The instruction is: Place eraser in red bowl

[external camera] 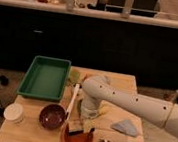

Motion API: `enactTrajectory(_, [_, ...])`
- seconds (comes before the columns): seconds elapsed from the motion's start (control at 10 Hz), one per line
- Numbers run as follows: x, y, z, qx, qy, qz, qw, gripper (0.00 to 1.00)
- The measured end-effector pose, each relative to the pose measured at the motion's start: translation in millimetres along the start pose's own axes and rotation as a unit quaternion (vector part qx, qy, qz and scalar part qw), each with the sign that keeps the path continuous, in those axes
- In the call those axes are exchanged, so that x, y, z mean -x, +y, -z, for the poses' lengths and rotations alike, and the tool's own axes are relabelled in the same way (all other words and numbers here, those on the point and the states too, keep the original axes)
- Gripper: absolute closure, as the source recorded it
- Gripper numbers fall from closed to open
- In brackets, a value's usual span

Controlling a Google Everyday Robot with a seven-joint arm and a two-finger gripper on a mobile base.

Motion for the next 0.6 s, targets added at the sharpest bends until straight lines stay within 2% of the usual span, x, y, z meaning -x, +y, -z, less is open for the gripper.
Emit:
enactTrajectory(0.2, [-0.4, 6.7, 0.3, -0.01, -0.003, 0.063, 0.9979, 1.0])
enactTrajectory(0.6, [-5.6, 7.5, -0.1, -0.02, -0.01, 0.097, 0.9951, 1.0])
